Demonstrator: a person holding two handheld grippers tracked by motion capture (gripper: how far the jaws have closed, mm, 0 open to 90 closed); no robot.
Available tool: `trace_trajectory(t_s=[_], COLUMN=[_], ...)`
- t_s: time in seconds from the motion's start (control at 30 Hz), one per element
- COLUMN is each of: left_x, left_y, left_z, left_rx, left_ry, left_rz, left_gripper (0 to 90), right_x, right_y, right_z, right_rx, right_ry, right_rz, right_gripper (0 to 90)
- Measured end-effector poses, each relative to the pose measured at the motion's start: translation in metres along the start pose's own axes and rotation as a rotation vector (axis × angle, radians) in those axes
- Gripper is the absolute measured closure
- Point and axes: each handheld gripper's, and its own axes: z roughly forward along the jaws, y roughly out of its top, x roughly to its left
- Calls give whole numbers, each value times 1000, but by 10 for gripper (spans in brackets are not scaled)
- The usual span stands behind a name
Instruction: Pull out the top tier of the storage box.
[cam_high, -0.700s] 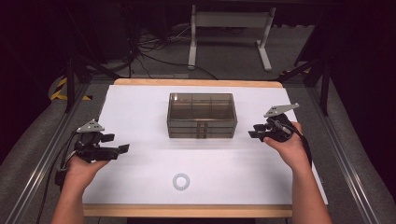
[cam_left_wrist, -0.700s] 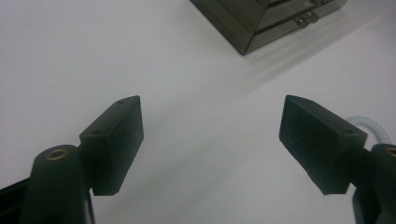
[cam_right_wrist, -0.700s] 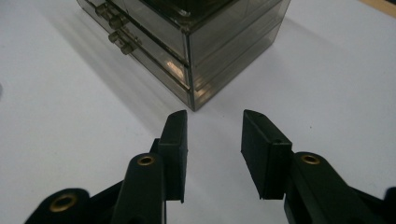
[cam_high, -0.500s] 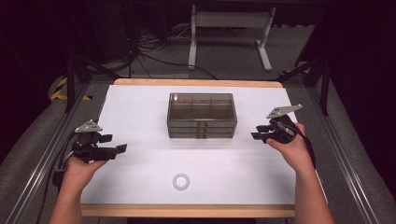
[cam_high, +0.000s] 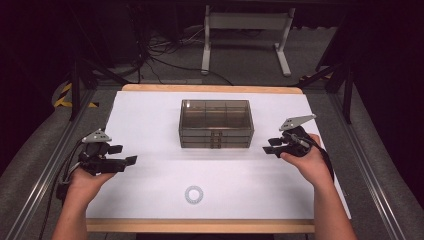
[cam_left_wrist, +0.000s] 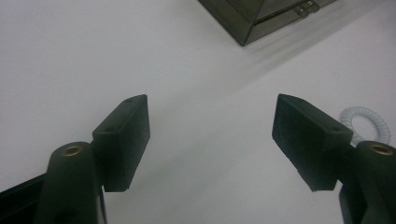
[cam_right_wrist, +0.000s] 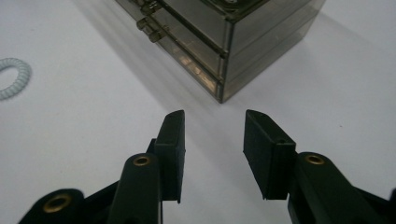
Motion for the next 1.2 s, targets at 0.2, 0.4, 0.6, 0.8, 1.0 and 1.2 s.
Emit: trace_trajectory(t_s=[0.2, 0.4, 0.6, 0.8, 1.0, 1.2], left_x=[-3, -4, -4, -4, -5, -4], left_y=[1, 2, 2, 2, 2, 2], left_z=[0, 1, 1, 2, 3, 2], left_rx=[10, 9, 15, 21, 25, 21], left_ry=[-6, -4, 2, 1, 2, 3], left_rz=[13, 14, 6, 6, 4, 2], left_gripper=[283, 283, 287, 292, 292, 293], right_x=[11, 18, 28, 37, 46, 50], right_y=[7, 10, 16, 21, 26, 28], right_z=[10, 16, 26, 35, 47, 56], right_rx=[0, -22, -35, -44, -53, -73], right_ry=[46, 87, 125, 148, 170, 200], right_rz=[-32, -50, -75, -100, -131, -143], right_gripper=[597, 597, 597, 589, 585, 590])
